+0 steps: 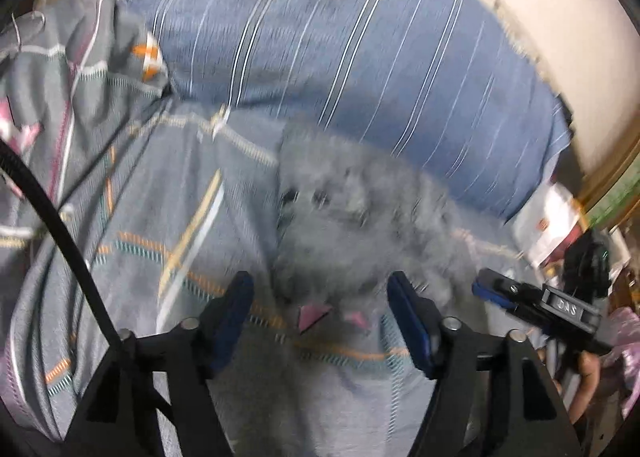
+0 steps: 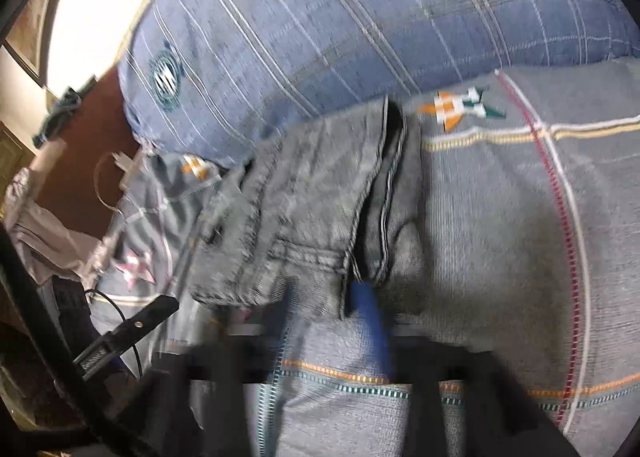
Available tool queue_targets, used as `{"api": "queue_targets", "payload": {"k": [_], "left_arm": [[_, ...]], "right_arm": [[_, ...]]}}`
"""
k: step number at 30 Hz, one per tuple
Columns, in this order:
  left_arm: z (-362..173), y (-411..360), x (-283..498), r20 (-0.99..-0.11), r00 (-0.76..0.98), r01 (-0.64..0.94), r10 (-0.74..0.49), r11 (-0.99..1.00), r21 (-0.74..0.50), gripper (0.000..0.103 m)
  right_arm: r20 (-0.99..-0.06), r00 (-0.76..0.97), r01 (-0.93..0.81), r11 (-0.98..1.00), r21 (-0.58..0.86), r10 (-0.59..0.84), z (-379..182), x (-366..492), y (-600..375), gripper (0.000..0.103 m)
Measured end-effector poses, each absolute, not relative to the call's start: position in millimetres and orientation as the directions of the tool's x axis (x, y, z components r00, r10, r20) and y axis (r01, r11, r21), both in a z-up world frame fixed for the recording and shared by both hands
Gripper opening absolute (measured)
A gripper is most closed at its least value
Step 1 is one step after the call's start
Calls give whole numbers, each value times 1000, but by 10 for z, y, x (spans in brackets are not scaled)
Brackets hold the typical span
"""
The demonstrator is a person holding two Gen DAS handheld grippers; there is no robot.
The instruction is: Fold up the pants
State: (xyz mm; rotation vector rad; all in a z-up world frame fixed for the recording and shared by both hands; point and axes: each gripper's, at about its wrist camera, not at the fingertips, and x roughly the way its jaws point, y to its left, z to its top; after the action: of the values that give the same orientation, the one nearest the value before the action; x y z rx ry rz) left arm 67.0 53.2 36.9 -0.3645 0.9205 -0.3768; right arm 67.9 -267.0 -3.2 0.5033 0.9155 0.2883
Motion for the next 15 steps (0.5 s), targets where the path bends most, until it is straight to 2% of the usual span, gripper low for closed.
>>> {"api": "queue_targets", "payload": {"k": [1,6,9,10,12,15], "left_arm": [[431,549,687,-688,559,159,-463,874,-459,72],[706,539,1053,-687,575,147,-444,882,-448,76],[827,414,1491,-695,584,166,-420,899,-404,76],[846,368,1622,-696,592,171,-406,907,-384,79],[758,272,1946,-721,572,186,-391,918,-350,83],[406,215,2288,-756,521,186,-396,917,-352,83]], "right_arm": [[-667,606,-25,848,529,434,24,645,-2695,81],[-636,637,-20,834,551,435,310,759,-2840,81],[-660,598,-14,829,559,455,364,1101,-2858,81],[-672,586,-24,839,544,452,382,1248,-2854,81],[-697,570,-32,859,511,436,370,1570,-2859,81],[-683,568,-39,844,535,459,199,1910,-2937,81]]}}
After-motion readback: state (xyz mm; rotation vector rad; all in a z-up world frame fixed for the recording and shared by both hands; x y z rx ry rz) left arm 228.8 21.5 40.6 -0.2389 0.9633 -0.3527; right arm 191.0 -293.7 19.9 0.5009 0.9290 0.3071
